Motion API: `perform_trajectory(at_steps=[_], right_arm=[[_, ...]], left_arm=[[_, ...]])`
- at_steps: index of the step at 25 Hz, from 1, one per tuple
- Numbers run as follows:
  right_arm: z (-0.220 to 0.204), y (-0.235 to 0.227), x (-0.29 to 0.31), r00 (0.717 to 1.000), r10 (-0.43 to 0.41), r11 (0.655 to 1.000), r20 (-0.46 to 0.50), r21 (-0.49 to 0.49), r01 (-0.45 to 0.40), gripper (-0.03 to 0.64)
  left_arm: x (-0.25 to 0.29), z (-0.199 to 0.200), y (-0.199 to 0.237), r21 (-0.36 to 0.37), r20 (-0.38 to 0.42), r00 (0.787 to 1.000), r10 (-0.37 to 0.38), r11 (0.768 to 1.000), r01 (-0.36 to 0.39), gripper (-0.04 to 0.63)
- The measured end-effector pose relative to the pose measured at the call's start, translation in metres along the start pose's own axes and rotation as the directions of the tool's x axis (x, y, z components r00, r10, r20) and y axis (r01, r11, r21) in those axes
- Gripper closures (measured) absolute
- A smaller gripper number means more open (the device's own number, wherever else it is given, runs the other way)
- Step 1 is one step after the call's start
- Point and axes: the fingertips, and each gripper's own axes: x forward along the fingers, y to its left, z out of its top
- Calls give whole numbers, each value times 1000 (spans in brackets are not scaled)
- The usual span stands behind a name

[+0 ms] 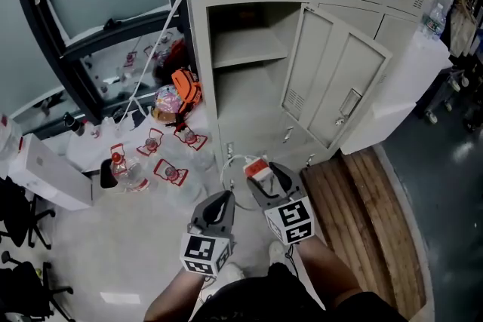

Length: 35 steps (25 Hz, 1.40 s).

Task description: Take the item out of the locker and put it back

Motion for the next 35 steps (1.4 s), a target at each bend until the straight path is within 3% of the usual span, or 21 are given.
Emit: perform_trajectory(at_steps=[17, 35], right_arm=[[-7, 18, -14, 998, -67, 997, -2, 50, 67, 350], [53, -32, 24, 991, -94, 995, 92, 22, 92, 350]], left_arm=[[-20, -6, 7, 14, -6, 998, -61, 998, 61, 583], [2, 14, 17, 51, 16, 998, -59, 997, 58, 583]])
